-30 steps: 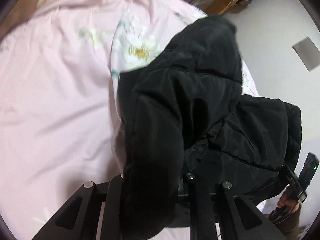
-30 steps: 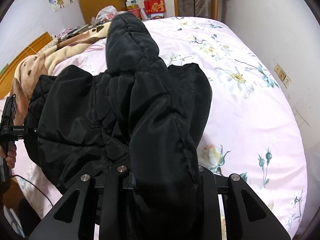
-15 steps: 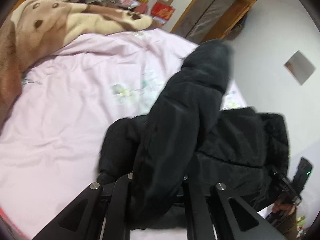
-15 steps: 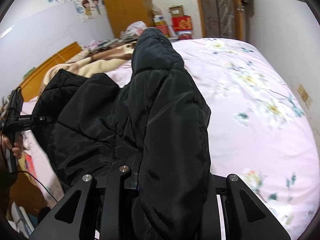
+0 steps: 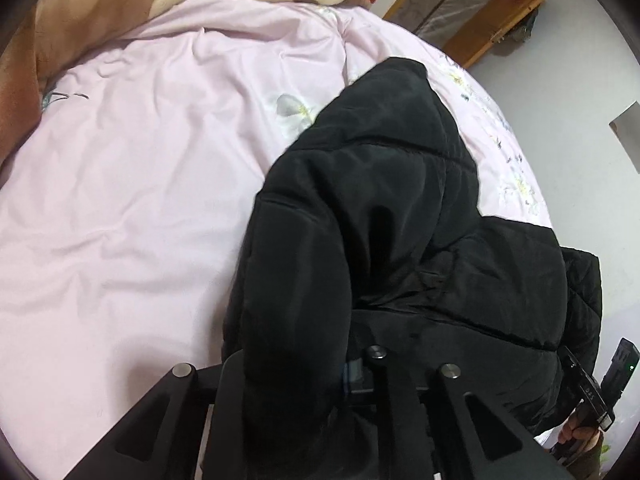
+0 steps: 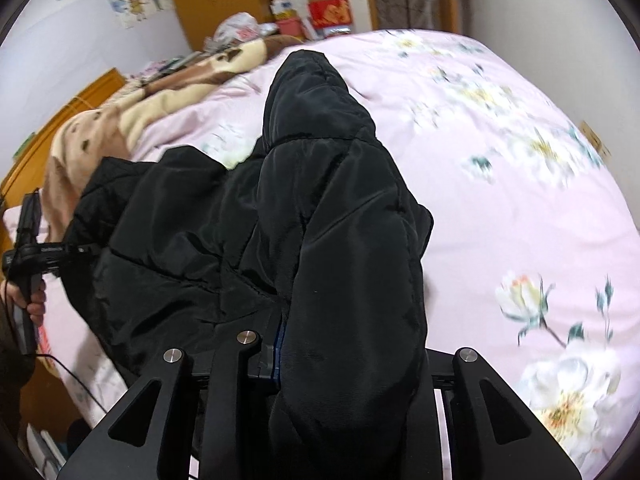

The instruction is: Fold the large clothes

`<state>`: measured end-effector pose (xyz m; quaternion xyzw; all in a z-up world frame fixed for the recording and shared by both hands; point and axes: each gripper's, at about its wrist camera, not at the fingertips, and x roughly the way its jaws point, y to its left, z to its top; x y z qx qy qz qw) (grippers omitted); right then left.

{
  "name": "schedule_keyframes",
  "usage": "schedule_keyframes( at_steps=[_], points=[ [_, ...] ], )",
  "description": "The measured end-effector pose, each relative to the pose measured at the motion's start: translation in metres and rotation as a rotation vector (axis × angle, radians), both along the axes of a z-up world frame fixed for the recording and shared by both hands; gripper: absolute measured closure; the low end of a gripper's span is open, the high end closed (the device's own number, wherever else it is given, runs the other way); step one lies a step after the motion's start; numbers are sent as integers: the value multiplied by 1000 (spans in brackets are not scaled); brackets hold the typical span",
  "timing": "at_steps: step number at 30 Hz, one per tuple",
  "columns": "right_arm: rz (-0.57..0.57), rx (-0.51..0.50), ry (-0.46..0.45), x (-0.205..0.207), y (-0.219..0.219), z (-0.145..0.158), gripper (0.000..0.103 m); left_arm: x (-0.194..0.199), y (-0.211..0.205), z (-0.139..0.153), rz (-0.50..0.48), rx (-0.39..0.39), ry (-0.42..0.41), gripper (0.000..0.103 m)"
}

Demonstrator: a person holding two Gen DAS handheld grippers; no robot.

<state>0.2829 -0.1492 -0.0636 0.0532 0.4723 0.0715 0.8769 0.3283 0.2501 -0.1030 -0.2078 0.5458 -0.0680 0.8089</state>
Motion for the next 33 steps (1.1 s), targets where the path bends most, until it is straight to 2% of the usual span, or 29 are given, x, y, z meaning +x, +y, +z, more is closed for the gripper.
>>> schedule_keyframes(
  at_steps=[4,9,12,14,18,22,24,27,30,32,33],
  points=[
    [-33,-2,32,0,-9,-22,65,22,7,-29,-13,18,22,75],
    [-59,24,59,1,-21,-37,55,31,7,-46,-13,21,48,71],
    [-68,24,69,2,-25,-42,45,34,7,-52,-21,32,44,67],
    [-80,42,91,5,-28,-46,36,24,6,-45,-12,15,49,66],
    [-140,79,77,-4,-46,-32,34,13,11,-29,-12,15,4,65],
    [-178,6,-12,-24,-50,5,33,-7,21,-4,8,-11,-28,61],
    [-189,-41,-85,-41,-50,28,33,-22,18,12,-5,34,-60,51],
    [-180,-89,-188,-70,-40,58,33,-49,15,34,-6,63,-127,48],
    [-73,-24,-201,-90,-26,58,33,-75,19,45,74,58,-170,45],
    [-21,12,-160,-92,-12,43,33,-91,22,45,124,60,-199,44],
    [-8,9,-128,-93,-6,32,33,-95,19,43,115,53,-208,44]
  ],
)
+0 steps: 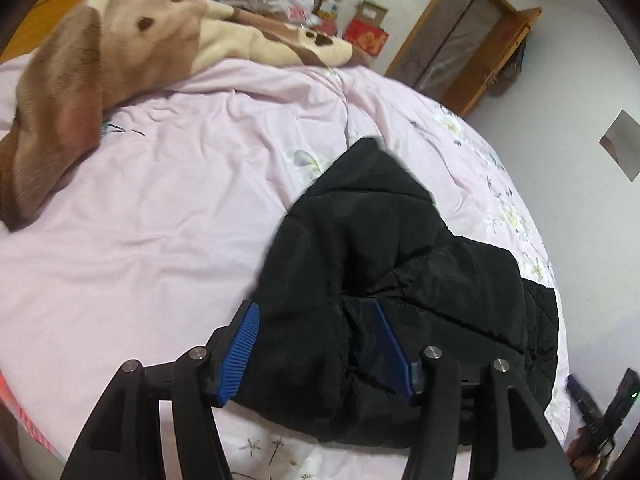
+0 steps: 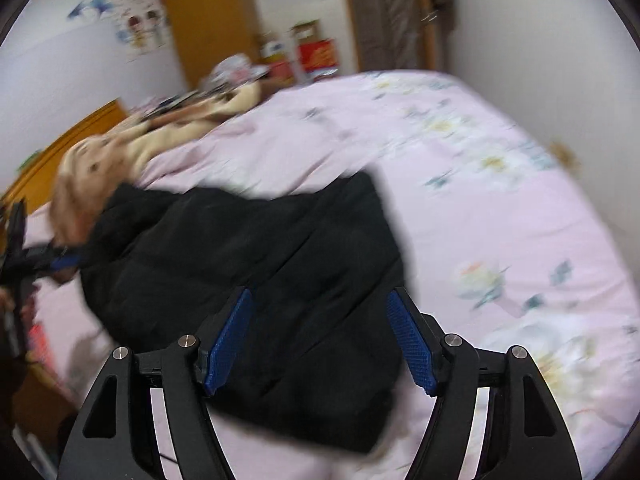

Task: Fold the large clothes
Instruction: 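Lay the folded jacket down and open both tools, pulling back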

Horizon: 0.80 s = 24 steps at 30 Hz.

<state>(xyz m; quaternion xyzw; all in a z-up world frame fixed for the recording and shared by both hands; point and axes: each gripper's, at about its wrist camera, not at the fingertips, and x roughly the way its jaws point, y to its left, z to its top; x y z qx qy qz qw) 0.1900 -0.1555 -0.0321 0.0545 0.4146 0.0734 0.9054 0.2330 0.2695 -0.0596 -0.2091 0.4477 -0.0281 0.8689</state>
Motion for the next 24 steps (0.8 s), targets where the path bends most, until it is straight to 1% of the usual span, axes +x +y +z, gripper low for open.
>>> schedule_keyframes(
  at_steps=[1,2,3,4,6,8,9,11,14,16,18,19,21,23,24],
  points=[
    [12,-4,23,1,4,-10,33,-4,-3,-6,-21,-14,7,44],
    [24,-14,52,0,4,-22,33,0,-12,-11,-33,-23,26,44],
    [15,-48,99,3,6,-37,33,2,-17,-25,-50,-37,71,44],
    [2,-63,121,4,4,-48,33,5,-21,-35,-64,-49,108,44],
    [-10,-49,152,7,3,-62,33,11,-26,-57,-55,-34,184,44],
    [-44,-25,165,8,-5,-68,33,12,-26,-66,-28,-31,205,44],
    [-51,-5,180,8,-8,-69,33,9,-25,-64,-14,-53,197,44],
    [-66,-6,187,4,-10,-61,33,2,-26,-55,-18,-86,165,44],
    [-55,-4,100,-14,-4,-32,33,-14,-36,-37,-39,-55,120,44],
    [-53,-3,44,-29,1,-13,33,-33,-52,-22,-68,3,85,42],
    [-43,6,8,-46,9,3,33,-49,-66,-11,-92,51,66,30],
    [-45,0,1,-53,13,9,33,-59,-76,-4,-105,67,48,29],
    [-47,-17,-21,-73,24,20,33,-75,-95,9,-130,132,29,29],
    [-57,-34,-43,-88,33,28,33,-93,-111,21,-150,181,-10,29],
    [-67,-43,-43,-94,37,30,33,-100,-119,26,-159,191,-21,24]
  ],
)
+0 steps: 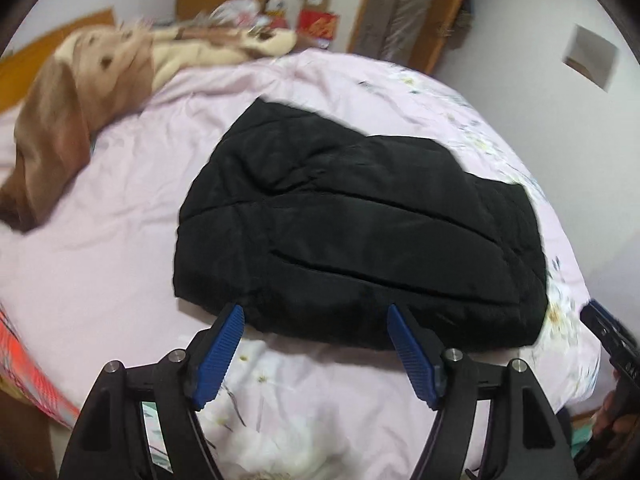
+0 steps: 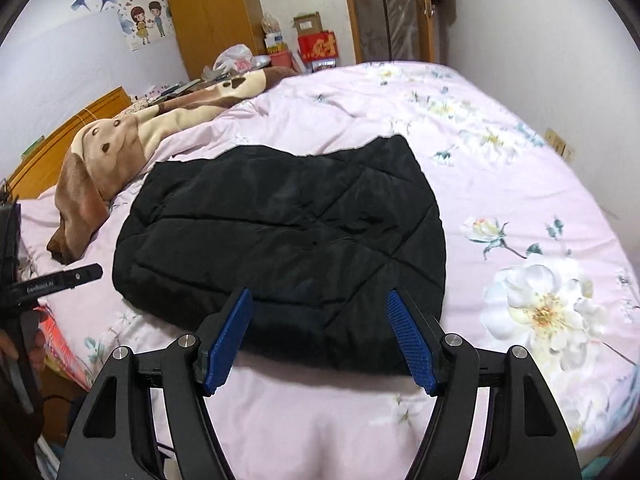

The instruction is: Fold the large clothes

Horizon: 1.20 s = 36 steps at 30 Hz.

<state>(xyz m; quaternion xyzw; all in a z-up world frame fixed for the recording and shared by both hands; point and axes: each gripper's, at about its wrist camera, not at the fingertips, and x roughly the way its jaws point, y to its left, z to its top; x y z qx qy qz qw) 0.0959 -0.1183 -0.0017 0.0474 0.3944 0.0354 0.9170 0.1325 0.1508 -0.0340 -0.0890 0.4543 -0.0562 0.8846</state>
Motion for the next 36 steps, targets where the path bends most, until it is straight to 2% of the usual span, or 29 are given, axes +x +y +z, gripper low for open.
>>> schedule_keyframes(
  at_steps=[1,2,4,5,9,16,19,36],
  points=[
    [-9,-10,-2,-6,3,0,33,-3,-5,6,4,16,-2,20],
    [-17,-22,-8,-13,7,2,33,-11,-14,11,6,60,-13,11],
    [-38,-59,-10,-19,14,4,32,-25,-26,17,4,108,-36,10],
    [-44,-64,-19,-22,13,5,31,-34,-33,21,-12,117,-61,10],
    [-61,-61,-25,-40,19,9,31,-55,-54,28,-10,165,-78,10],
    [-72,-98,-20,-55,27,7,31,-79,-73,33,1,180,-115,10],
    [-80,-98,-26,-61,26,7,31,-87,-74,35,16,160,-131,10],
    [-61,-99,-35,-74,33,6,31,-102,-88,33,12,156,-130,10]
  ],
)
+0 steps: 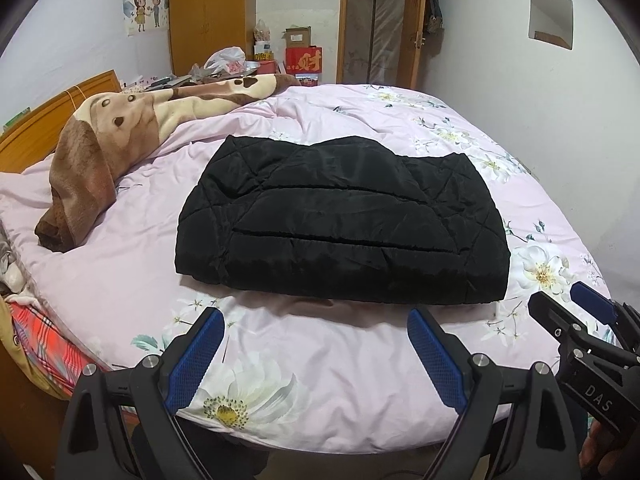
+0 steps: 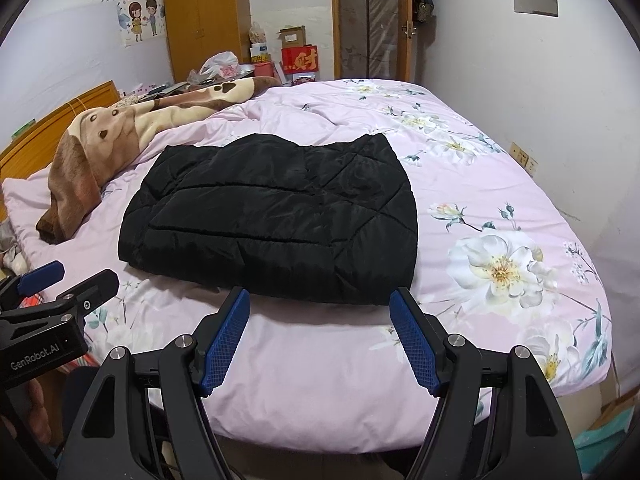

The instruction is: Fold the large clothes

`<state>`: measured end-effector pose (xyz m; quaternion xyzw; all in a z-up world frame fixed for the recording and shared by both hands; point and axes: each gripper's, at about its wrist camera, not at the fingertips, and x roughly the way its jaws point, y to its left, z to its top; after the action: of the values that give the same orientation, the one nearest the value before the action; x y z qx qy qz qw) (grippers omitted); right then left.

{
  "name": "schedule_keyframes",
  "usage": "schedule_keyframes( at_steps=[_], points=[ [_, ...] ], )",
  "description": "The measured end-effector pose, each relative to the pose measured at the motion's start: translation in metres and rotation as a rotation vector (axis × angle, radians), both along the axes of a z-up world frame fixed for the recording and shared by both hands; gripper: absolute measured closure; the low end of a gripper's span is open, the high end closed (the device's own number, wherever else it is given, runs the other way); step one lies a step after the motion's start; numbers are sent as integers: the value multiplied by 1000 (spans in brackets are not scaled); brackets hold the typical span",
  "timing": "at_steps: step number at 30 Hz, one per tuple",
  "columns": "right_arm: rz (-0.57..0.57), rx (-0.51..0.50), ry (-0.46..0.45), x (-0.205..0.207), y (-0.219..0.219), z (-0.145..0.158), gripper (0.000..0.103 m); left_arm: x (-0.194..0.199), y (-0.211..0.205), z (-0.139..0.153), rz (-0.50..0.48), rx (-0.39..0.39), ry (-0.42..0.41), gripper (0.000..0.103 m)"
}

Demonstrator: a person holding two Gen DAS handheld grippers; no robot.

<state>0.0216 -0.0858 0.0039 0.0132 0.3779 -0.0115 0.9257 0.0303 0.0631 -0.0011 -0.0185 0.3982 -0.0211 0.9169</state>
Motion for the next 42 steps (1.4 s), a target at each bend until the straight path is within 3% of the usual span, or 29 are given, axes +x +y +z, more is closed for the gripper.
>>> schedule_keyframes(
  at_steps=[8,19,42],
  points=[
    [9,0,-1,-1,2,0,31,-4,-4,1,6,29,-18,10],
    [11,-2,-3,-1,3,0,31,-6,1,1,24,-30,-16,10],
    [13,-2,-11,-2,2,1,31,-9,0,4,57,21,-20,10]
  ],
)
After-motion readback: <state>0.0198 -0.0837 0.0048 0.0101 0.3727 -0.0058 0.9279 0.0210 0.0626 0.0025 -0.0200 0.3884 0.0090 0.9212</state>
